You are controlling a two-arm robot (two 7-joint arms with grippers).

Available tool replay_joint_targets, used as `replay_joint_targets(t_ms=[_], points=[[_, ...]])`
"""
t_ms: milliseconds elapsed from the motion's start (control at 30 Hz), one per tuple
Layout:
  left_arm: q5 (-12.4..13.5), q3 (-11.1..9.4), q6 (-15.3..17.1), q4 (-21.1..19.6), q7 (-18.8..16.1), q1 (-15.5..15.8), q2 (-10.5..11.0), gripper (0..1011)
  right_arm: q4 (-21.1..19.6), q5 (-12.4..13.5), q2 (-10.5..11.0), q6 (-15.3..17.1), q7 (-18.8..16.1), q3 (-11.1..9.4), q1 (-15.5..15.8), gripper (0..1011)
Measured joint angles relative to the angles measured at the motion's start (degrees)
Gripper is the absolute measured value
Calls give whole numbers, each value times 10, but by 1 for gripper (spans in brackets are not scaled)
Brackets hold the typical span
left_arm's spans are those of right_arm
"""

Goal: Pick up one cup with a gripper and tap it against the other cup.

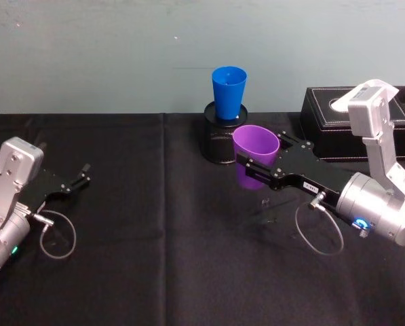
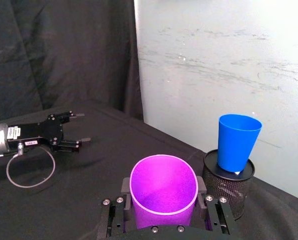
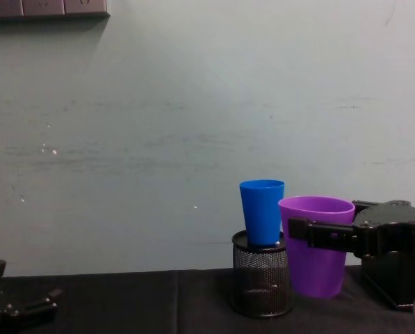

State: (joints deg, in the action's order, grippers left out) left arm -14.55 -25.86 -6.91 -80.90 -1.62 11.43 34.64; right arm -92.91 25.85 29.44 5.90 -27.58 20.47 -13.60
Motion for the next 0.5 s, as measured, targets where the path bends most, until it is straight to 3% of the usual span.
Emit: replay_joint_targets(t_ms=[500], points=[[0,0,0,0,0,0,0,1000,11,0,-2,1,0,5,-10,726]])
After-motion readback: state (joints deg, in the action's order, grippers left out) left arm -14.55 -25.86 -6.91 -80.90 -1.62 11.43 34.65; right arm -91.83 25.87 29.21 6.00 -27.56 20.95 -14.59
